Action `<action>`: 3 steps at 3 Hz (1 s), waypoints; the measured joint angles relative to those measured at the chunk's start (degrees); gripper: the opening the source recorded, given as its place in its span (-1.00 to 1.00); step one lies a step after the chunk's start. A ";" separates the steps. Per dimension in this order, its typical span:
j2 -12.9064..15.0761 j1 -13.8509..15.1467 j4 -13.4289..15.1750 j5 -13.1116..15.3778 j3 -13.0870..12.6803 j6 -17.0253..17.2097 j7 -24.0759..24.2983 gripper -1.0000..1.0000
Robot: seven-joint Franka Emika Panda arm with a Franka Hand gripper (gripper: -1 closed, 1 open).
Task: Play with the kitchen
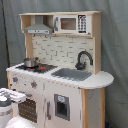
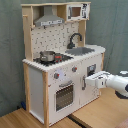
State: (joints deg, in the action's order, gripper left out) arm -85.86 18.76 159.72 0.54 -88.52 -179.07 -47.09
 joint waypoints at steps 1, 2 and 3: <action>0.00 -1.57 -4.85 0.00 0.16 1.90 2.17 1.00; -0.01 -0.54 -9.55 0.10 1.32 5.63 1.77 1.00; -0.01 2.65 -14.10 0.15 1.45 8.00 1.17 1.00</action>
State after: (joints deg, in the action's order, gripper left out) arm -85.87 21.40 145.62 0.69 -87.07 -171.07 -45.92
